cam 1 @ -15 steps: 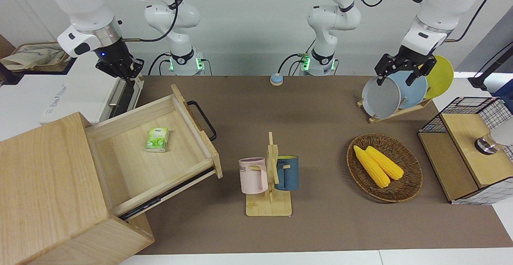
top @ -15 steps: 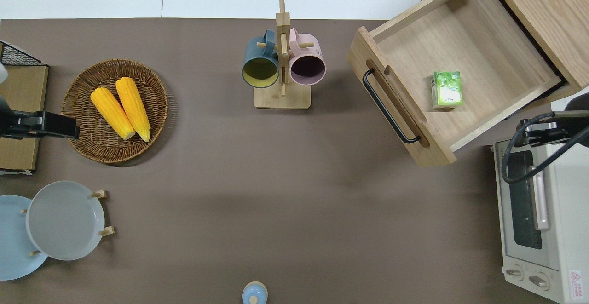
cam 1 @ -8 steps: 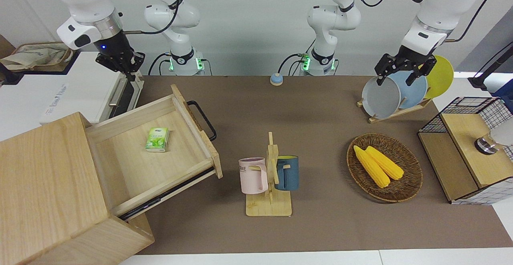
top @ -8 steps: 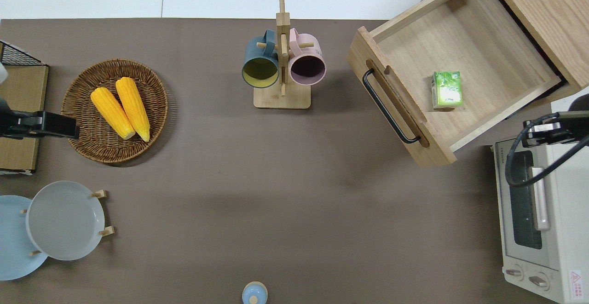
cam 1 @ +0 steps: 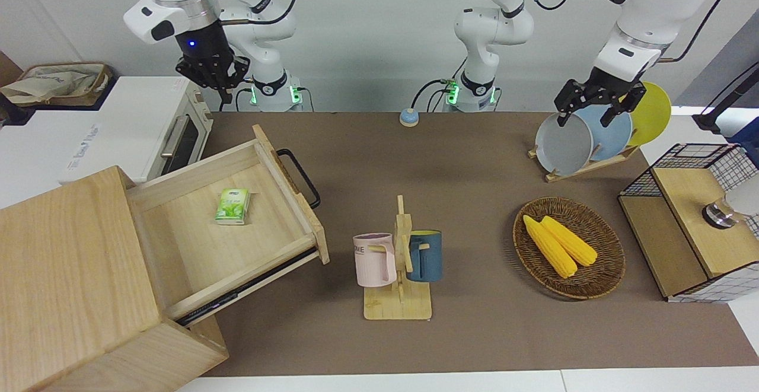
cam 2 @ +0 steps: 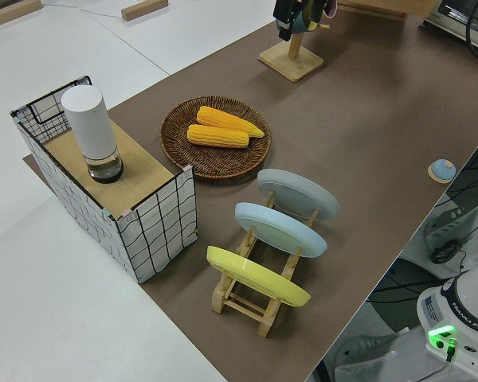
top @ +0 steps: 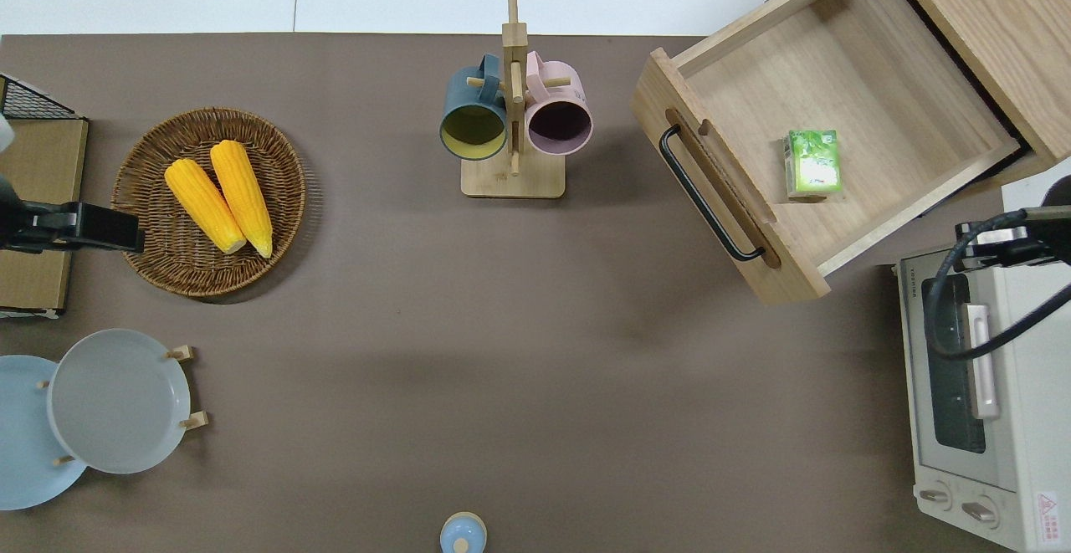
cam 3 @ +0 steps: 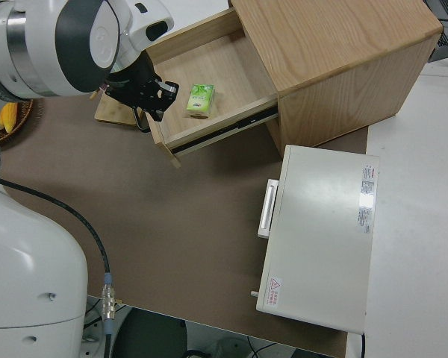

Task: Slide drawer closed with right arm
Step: 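Swing the right arm up toward the open drawer's front edge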

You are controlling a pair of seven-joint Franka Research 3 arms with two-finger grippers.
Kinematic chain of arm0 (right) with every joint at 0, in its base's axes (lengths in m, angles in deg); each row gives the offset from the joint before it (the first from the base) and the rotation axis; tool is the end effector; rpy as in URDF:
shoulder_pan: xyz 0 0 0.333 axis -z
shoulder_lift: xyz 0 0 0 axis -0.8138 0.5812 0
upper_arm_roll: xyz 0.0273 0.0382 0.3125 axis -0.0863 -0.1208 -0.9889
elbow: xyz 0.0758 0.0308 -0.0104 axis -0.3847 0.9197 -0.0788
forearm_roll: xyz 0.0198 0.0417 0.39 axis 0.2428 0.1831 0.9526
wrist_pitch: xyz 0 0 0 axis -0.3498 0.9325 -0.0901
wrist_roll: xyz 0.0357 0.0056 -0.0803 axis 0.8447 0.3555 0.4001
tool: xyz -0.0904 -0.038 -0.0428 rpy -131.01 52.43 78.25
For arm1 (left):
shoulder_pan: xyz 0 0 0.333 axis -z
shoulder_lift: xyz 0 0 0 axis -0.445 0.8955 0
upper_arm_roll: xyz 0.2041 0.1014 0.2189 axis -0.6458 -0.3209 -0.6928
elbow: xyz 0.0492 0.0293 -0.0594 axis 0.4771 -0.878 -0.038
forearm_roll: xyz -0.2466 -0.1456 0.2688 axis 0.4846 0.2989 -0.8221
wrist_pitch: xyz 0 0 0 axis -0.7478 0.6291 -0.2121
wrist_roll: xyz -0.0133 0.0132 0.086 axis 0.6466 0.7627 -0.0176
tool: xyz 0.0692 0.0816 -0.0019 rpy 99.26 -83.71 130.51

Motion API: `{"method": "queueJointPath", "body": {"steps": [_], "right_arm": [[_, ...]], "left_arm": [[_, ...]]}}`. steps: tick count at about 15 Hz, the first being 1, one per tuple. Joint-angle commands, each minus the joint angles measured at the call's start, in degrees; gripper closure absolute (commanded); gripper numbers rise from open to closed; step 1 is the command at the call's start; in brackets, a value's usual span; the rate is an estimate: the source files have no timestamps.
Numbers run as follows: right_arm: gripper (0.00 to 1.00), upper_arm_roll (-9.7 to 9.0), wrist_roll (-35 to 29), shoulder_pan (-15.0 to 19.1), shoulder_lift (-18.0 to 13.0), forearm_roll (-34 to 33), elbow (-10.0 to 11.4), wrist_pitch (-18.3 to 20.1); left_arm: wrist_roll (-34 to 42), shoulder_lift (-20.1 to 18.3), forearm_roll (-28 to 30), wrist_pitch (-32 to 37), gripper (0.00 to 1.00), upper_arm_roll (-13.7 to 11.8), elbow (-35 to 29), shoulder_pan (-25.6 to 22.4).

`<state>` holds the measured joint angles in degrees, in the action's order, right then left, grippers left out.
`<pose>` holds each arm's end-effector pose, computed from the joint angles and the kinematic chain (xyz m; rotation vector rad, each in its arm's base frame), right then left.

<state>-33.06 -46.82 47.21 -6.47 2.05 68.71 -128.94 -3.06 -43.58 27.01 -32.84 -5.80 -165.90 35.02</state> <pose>0.5398 0.0778 0.6808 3.1350 -0.0770 -0.0285 0.5674 -0.0024 0.6383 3.1252 -0.0764 0.0387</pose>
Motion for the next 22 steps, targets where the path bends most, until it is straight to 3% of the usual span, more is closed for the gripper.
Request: {"method": "queueJointPath", "body": {"steps": [1, 7, 15, 22], "right_arm": [[1.0, -0.14, -10.02, -4.16, 0.48, 1.93, -1.61, 0.66], [1.0, -0.66, -25.58, -10.58, 3.37, 1.93, -1.61, -4.6], [1.0, -0.58, -46.06, -16.03, 11.72, 1.76, -1.61, -11.64], [1.0, -0.23, -59.08, -16.48, 15.95, 1.85, -1.52, -13.22]], "left_arm": [[0.36, 0.69, -0.78, -0.05, 0.0, -0.93, 1.12, 0.99], [0.36, 0.69, -0.78, -0.05, 0.0, -0.93, 1.12, 0.99], [0.36, 0.69, -0.87, -0.05, 0.0, -0.93, 1.12, 0.99], [0.36, 0.69, -0.78, -0.05, 0.0, -0.93, 1.12, 0.99]]}}
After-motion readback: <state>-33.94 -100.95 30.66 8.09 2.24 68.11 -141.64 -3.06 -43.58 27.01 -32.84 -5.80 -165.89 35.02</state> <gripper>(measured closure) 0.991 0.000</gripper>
